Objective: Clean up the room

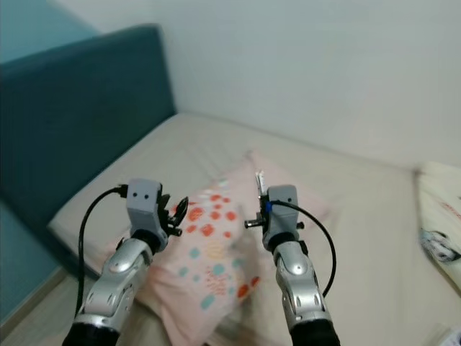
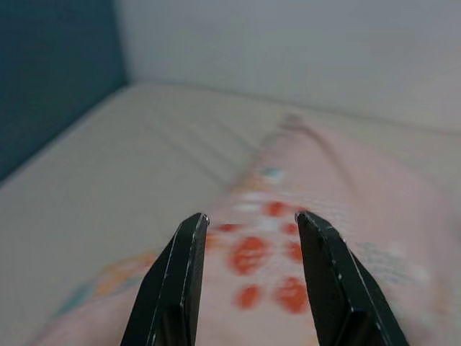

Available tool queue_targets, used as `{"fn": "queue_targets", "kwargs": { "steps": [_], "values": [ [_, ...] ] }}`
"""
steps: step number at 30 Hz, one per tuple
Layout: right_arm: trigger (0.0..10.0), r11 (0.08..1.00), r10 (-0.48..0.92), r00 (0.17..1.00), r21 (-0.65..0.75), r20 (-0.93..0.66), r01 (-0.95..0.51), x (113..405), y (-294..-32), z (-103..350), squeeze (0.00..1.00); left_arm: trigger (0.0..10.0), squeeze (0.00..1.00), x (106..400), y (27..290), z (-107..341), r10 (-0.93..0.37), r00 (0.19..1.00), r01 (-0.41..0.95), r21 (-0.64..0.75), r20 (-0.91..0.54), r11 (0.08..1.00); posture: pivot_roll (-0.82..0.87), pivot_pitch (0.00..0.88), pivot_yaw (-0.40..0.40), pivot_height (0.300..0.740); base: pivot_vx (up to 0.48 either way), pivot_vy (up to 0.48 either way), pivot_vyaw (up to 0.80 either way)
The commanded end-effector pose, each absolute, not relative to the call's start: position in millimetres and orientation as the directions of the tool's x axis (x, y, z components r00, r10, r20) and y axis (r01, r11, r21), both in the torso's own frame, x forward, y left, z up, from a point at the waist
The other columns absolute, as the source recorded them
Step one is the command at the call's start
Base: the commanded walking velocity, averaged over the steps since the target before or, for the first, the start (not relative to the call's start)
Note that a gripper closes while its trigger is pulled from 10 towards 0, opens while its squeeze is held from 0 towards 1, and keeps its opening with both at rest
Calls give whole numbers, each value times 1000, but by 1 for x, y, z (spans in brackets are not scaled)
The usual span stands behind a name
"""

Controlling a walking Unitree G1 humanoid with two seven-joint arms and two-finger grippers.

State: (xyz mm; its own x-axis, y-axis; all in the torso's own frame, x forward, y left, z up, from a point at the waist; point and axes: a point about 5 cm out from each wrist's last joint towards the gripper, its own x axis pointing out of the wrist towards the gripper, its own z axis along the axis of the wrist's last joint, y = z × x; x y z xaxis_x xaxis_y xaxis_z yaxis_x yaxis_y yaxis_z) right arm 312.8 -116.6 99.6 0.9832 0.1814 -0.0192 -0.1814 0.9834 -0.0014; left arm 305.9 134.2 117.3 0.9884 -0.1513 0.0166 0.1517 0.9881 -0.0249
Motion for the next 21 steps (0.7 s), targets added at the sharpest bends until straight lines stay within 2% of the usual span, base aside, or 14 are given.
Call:
{"fn": "queue_targets", "kwargs": {
  "steps": [1,11,18,21],
  "values": [
    [10000,981,191,981,3,-38,-191,313,-116,96,0,10000,0,304,134,115,-157,988,157,-23,8,987,25,0,-69,740,0,0,800],
    [10000,975,221,972,16,-76,-221,313,-111,89,0,10000,0,304,142,109,-157,987,158,26,-33,987,41,0,-79,740,0,0,800],
    [10000,980,200,976,24,-86,-198,313,-115,88,0,10000,0,306,151,108,-103,994,103,-15,-46,995,38,0,-75,740,0,0,800],
    [10000,981,195,977,32,-91,-193,314,-116,87,0,10000,0,306,149,106,-117,991,117,-14,-67,993,39,0,-75,740,0,0,800]
  ]
}}
